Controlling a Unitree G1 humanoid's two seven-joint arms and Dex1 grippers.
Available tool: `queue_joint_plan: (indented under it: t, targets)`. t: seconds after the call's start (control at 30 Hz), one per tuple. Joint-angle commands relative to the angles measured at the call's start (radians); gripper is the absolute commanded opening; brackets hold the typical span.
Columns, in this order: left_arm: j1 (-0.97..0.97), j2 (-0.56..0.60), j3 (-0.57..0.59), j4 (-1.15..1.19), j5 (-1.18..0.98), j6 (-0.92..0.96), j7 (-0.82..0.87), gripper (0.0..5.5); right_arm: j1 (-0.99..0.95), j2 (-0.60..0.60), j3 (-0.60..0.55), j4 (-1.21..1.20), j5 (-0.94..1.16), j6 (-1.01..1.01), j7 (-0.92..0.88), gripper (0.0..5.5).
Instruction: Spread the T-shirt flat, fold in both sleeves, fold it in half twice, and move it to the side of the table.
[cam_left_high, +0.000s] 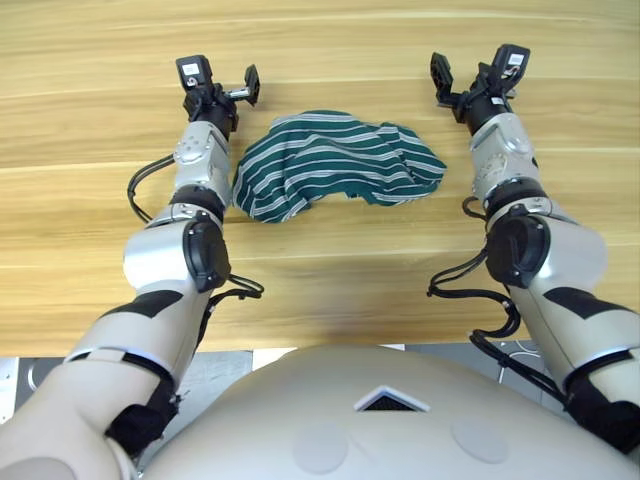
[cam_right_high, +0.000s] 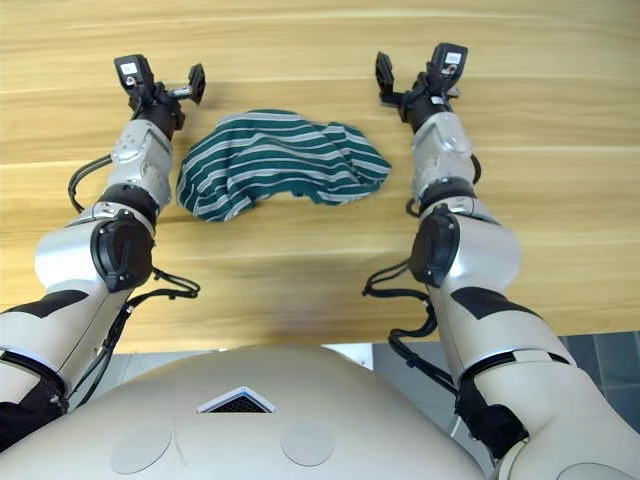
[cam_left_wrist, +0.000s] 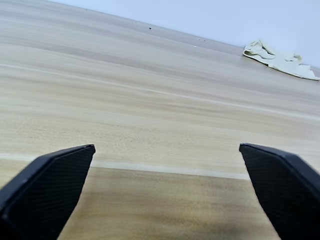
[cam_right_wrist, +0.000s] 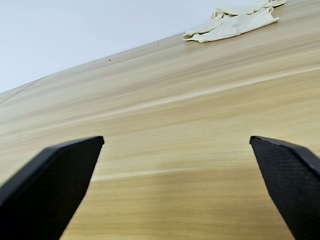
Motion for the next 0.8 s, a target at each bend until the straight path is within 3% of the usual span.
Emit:
queue_joint_plan:
  t: [0.03, 0.8]
  targets:
    - [-0.010, 0.001, -0.002, -0.002, -0.002, 0.002, -0.007, 5.38, -0.003, -0.003, 0.001, -0.004, -0.005, -0.004, -0.005, 5.40]
    - [-0.011, -0.002, -0.012, -0.003, 0.004, -0.006, -0.007, 5.38, 0.000, -0.007, 0.003, -0.005, -0.006, -0.009, -0.004, 5.40]
